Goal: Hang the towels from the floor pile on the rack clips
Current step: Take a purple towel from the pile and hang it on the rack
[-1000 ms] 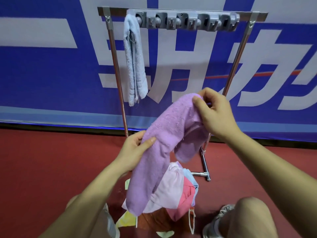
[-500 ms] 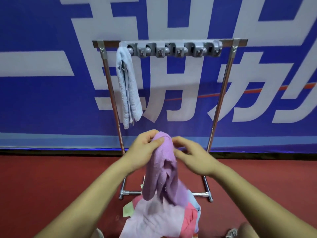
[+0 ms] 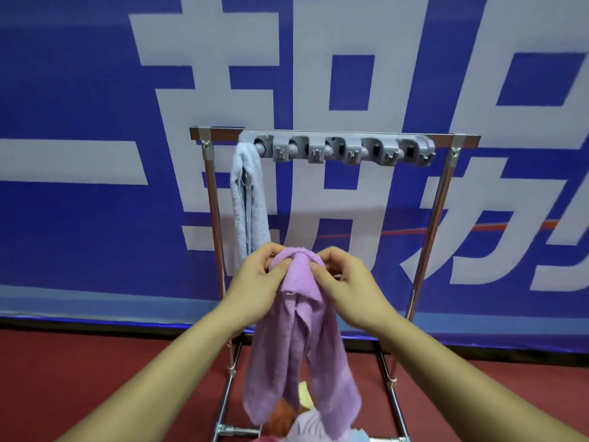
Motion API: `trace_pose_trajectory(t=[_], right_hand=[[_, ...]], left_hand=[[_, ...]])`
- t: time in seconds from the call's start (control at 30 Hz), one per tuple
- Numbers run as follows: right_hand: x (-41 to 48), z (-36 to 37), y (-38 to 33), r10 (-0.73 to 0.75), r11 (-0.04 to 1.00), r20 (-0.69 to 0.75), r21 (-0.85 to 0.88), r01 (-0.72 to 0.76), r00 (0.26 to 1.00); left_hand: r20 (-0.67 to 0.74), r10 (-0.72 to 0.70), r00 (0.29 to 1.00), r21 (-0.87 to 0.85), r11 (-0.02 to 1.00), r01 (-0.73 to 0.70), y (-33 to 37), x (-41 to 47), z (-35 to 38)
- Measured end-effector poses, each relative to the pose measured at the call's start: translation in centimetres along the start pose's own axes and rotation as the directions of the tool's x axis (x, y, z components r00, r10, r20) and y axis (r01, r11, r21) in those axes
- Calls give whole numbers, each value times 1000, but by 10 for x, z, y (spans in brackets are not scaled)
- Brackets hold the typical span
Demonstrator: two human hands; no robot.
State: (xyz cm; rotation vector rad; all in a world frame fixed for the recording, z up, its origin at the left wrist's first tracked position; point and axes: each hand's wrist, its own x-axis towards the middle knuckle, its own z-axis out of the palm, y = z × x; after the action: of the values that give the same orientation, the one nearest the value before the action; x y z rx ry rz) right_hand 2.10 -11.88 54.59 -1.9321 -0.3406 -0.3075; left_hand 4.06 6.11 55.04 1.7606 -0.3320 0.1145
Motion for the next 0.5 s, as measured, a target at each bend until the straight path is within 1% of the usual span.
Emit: trace_pose_trajectory(t=[0.1, 0.23, 0.3, 0.4, 0.5], right_hand=[[32, 0, -5, -48, 998, -28, -44, 47, 998], [75, -3, -13, -113, 986, -63, -130, 104, 992], [98, -2, -24, -147, 978, -59, -160, 136, 987], [132, -1, -41, -194, 967, -46, -179, 182, 980], [169, 4, -56, -250, 942, -65, -248, 227, 966]], left_hand=[[-36, 37, 999, -7, 999, -37, 9, 27, -6], [-137, 129, 982, 65, 990, -121, 22, 61, -19], [-181, 149, 972, 141, 982, -124, 30, 81, -34], [-203, 186, 961, 229, 964, -138, 45, 106, -57], [-232, 276, 933, 431, 889, -156, 59, 132, -81]])
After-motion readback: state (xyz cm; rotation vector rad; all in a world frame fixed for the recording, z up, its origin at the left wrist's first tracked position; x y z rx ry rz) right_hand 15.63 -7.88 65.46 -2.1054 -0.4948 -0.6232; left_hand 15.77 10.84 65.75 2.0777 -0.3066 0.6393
